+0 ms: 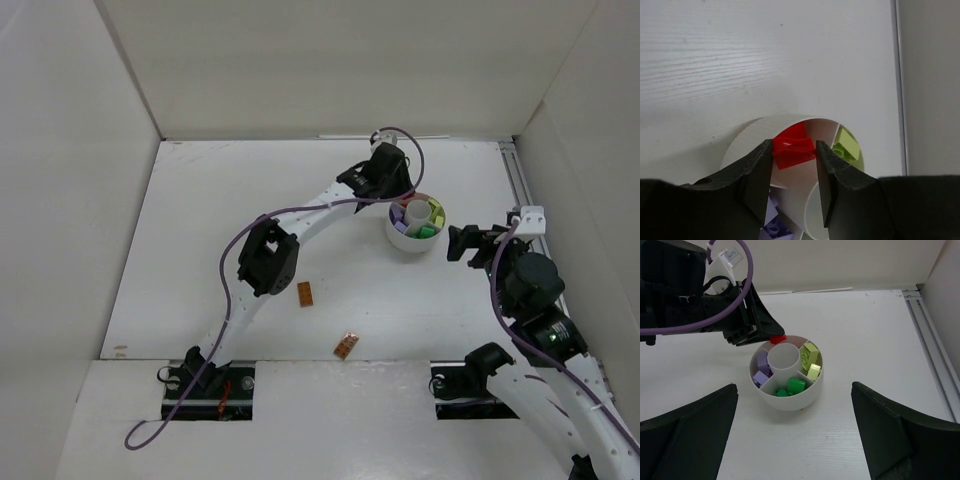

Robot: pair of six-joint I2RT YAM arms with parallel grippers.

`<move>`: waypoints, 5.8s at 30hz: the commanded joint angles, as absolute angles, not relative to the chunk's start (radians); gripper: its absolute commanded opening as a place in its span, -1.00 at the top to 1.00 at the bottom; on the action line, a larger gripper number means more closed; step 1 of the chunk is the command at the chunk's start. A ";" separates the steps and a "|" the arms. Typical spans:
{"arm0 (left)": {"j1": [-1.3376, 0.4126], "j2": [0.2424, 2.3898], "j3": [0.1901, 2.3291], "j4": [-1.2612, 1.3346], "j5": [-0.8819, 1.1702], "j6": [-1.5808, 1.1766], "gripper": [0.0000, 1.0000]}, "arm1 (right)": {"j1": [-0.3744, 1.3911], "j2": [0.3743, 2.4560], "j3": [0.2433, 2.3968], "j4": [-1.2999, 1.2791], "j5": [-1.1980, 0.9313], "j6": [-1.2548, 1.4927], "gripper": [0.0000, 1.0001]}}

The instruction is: Sort the legos into containers by color

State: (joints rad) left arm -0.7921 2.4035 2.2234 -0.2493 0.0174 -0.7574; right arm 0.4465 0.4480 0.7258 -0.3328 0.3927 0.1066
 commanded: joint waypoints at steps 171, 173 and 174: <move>-0.861 1.678 0.999 -0.629 -0.377 -1.276 0.05 | 0.449 0.819 0.876 -0.399 0.278 0.002 -0.90; -0.861 1.678 0.999 -0.620 -0.377 -1.260 0.25 | 0.449 0.819 0.876 -0.399 0.278 0.002 -0.90; -0.861 1.689 0.999 -0.605 -0.377 -1.249 0.29 | 0.449 0.819 0.876 -0.399 0.278 0.002 -0.90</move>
State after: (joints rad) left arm -0.8574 1.6749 0.9989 -0.5888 -0.3531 -1.2507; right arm 0.4400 0.8349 0.8734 -0.4187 0.2584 -0.0097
